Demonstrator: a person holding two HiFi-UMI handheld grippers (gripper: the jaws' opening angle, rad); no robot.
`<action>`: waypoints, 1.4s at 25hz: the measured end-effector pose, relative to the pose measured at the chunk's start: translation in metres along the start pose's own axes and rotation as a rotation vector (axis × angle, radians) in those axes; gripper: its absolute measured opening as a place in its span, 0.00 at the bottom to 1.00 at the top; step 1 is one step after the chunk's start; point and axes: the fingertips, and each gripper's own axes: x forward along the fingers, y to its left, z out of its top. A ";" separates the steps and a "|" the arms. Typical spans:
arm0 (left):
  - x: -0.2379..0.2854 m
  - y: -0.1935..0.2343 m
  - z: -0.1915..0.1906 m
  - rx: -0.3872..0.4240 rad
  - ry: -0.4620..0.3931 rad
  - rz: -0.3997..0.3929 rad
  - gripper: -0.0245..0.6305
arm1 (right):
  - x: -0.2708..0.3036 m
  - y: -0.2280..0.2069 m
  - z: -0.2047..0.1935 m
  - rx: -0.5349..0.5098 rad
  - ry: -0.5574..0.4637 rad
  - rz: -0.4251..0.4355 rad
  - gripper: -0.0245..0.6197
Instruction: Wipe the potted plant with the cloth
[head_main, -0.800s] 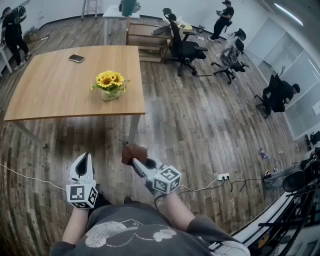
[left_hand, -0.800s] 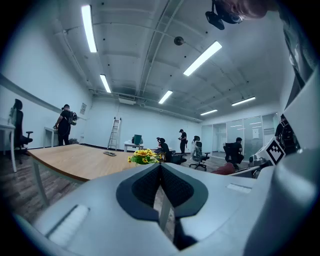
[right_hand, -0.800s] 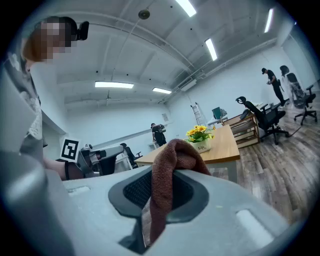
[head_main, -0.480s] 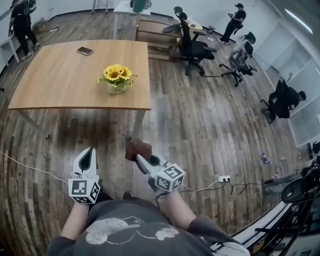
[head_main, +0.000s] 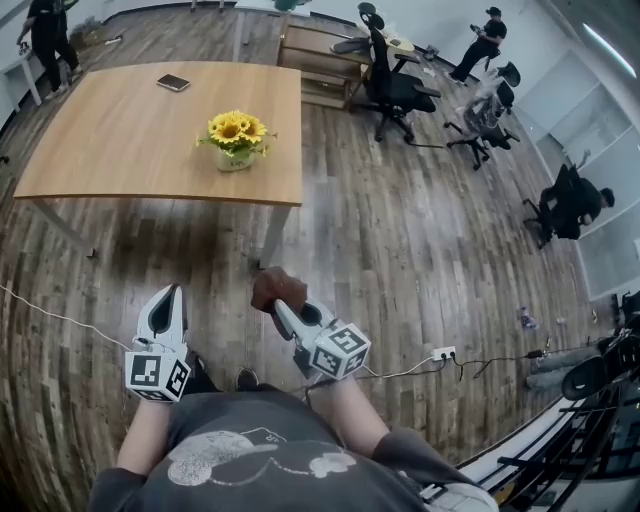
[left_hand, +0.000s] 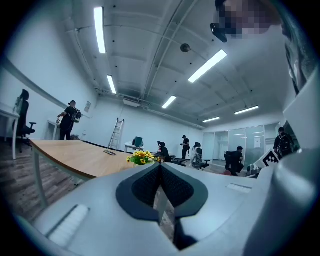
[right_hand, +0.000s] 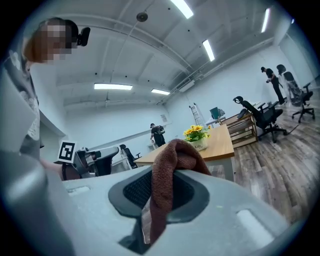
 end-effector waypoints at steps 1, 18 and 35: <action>0.000 0.000 0.000 0.010 -0.002 0.003 0.07 | 0.000 -0.003 -0.001 0.006 0.003 -0.005 0.11; 0.098 0.039 -0.027 -0.013 0.092 -0.059 0.07 | 0.053 -0.062 0.017 0.030 0.032 -0.103 0.11; 0.259 0.101 -0.034 -0.010 0.187 -0.200 0.11 | 0.171 -0.150 0.086 0.054 0.023 -0.240 0.11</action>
